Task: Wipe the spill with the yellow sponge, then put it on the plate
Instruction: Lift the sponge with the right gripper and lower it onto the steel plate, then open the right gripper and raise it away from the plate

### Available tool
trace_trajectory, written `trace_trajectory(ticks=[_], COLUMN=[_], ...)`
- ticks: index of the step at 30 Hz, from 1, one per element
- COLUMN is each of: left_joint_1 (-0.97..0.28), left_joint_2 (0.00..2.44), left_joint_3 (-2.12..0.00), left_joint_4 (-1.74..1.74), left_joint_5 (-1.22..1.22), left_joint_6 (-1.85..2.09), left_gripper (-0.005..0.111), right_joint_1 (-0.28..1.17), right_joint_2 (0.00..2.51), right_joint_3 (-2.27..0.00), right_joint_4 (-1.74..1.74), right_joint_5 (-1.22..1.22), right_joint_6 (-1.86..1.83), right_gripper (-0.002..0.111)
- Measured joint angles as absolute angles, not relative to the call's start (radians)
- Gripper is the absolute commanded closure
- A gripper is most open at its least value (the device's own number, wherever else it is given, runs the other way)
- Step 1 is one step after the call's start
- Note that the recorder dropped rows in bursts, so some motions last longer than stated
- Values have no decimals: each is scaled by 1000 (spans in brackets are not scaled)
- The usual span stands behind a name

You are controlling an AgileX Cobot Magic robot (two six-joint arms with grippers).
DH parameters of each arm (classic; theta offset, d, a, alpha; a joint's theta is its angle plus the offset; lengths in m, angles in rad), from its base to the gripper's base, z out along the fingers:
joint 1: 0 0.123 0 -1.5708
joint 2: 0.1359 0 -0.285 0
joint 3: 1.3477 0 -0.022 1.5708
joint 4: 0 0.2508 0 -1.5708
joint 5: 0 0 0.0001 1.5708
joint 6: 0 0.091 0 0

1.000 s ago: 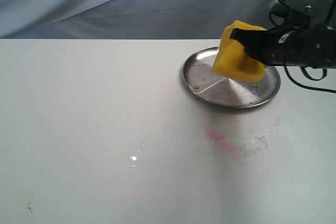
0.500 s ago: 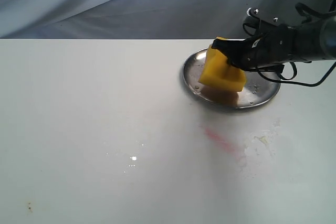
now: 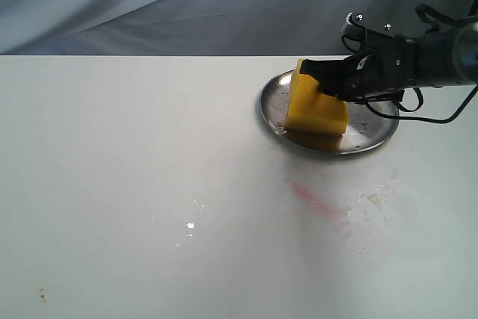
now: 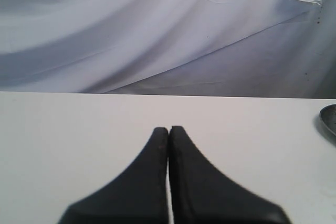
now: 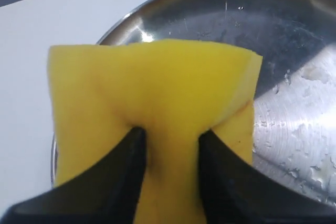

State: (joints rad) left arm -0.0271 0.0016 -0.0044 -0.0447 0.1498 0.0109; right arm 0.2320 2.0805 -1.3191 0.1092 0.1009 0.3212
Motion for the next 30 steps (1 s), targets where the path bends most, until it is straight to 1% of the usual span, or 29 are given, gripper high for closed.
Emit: trace_trajectory(ticks=[2, 4, 11, 17, 20, 23, 27, 30], left_joint_1=[-27, -27, -27, -27, -27, -27, -27, -27], left_joint_2=[2, 2, 2, 2, 2, 2, 2, 2], left_joint_3=[-4, -4, -4, -4, -4, -4, -4, -4], left_joint_4=[-45, -45, -45, -45, -45, -45, -45, -45], left_joint_5=[150, 150, 150, 150, 150, 150, 150, 150], left_joint_6=[11, 11, 11, 11, 11, 11, 11, 11], left_gripper=[105, 105, 105, 105, 105, 105, 105, 105], right_joint_1=[232, 232, 232, 232, 232, 216, 148, 86], right_joint_2=[2081, 2081, 2068, 1976, 1867, 1759, 1568, 1450], right_joint_3=[-1319, -1319, -1319, -1319, -1292, -1217, -1078, -1009], right_joint_4=[102, 102, 100, 14, -47, -52, -52, -54], right_joint_5=[101, 101, 96, 96, 92, 50, -63, -80], right_joint_6=[321, 321, 336, 339, 341, 360, 369, 369], right_gripper=[48, 44, 43, 43, 47, 54, 63, 68])
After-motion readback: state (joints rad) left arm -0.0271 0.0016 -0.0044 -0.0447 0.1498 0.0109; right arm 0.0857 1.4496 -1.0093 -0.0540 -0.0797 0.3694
